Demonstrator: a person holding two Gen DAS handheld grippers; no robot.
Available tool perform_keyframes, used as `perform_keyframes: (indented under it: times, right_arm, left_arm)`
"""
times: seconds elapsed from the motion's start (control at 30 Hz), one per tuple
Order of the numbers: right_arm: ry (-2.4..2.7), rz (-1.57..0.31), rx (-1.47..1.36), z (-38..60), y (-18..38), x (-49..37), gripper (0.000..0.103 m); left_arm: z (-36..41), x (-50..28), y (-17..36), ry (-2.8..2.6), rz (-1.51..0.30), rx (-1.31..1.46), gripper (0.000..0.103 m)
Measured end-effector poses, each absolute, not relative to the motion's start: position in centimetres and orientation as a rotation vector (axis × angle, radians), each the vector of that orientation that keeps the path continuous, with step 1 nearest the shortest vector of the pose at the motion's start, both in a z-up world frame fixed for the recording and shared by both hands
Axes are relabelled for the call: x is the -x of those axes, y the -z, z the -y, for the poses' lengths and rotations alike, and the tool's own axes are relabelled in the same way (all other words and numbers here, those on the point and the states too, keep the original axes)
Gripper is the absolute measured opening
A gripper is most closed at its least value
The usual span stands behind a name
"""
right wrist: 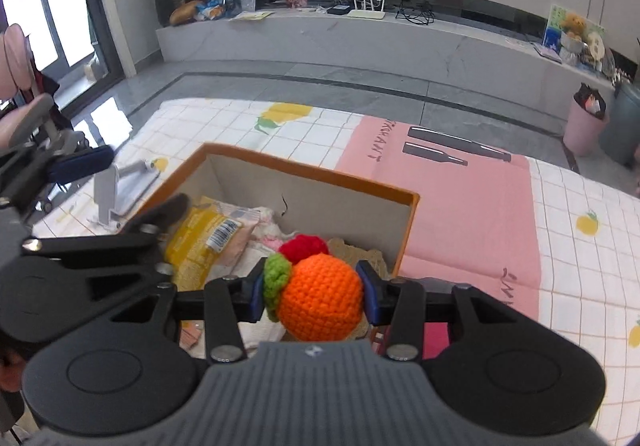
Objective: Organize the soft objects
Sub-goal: 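Release the snack bag into the box while the right tool lowers the orange inside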
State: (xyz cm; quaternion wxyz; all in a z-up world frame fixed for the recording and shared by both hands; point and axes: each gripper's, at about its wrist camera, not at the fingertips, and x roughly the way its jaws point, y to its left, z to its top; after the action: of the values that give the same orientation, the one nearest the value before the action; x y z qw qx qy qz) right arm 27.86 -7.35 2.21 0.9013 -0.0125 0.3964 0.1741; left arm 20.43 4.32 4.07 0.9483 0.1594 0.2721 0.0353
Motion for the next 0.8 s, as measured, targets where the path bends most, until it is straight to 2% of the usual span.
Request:
perform_keyframes:
  times: [0.07,0.27,0.47,0.57,0.8]
  right_arm:
    - [-0.364,-0.813,0.006,7.4,-2.8,-27.7,0.045]
    - [-0.361,-0.771,0.042,4.7,-2.7,-29.1,0.045]
    - [-0.391,-0.944,0.234,2.3,-0.8,-29.9,0.045]
    - [-0.415,-0.92,0.393,1.0,-0.8,-29.4,0.045]
    - [-0.28,-0.972,0.364,-1.6,1.4,-35.9,0.045]
  left_arm:
    - [-5.5,-19.6,-4.6,-0.11,-0.586,-0.228,0.09]
    - [-8.3,-18.6,-4.3,-0.233,-0.605,-0.106,0.09]
    - [-10.3,-18.1,-3.0,-0.257,-0.561,-0.126,0.089]
    - [-11.2,-18.6,-3.0,-0.296,-0.563,-0.093,0.089]
    - [-13.4,-18.0,-2.9,-0.336,-0.541,0.002,0.088]
